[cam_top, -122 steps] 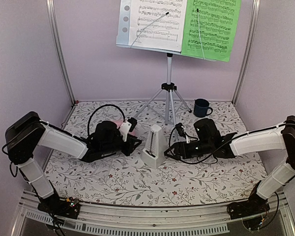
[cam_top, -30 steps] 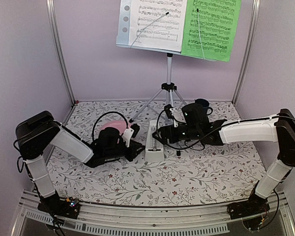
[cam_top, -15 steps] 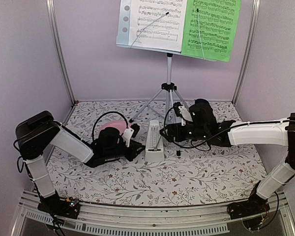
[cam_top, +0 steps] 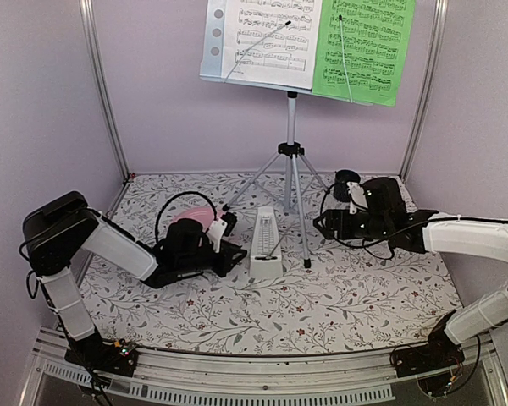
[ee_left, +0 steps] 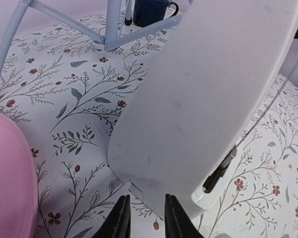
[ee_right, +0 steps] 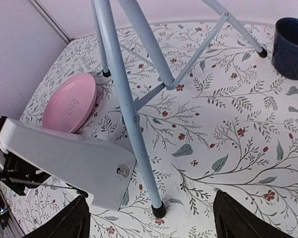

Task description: Set up the instrument practice props

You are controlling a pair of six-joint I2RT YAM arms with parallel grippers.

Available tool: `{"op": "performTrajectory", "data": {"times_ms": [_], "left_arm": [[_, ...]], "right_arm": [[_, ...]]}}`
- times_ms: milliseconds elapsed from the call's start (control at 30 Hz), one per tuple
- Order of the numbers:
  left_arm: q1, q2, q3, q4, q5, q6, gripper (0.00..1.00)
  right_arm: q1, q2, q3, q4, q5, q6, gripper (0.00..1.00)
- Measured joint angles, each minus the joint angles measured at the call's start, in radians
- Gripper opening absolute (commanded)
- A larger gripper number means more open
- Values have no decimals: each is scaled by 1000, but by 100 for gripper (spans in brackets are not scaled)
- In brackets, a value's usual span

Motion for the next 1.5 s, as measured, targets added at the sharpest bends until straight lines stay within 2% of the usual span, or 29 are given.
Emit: {"op": "performTrajectory", "data": {"times_ms": [233, 467, 667, 800, 900, 1133, 1500], "left_arm": [[79, -113, -49, -61, -47, -18, 28], [197, -306, -60, -159, -127, -16, 32], [249, -396, -43, -251, -145, 11, 43], [269, -438, 29, -344, -145, 32, 50], [276, -465, 90, -400, -146, 47, 59], [284, -560, 137, -484, -147, 28, 99], [287, -668, 77, -572, -188, -44, 99]], "right_arm": [[-98, -134, -1, 1, -48, -21, 100], [-139, -143, -3, 7, -134, -46, 99], [-181, -143, -3, 53, -212, -65, 99], [-210, -138, 6, 72, -259, -87, 99], [-231, -125, 28, 83, -287, -95, 99], [-282, -116, 42, 122, -335, -93, 99], [-290, -133, -87, 183, -349, -65, 99]]}}
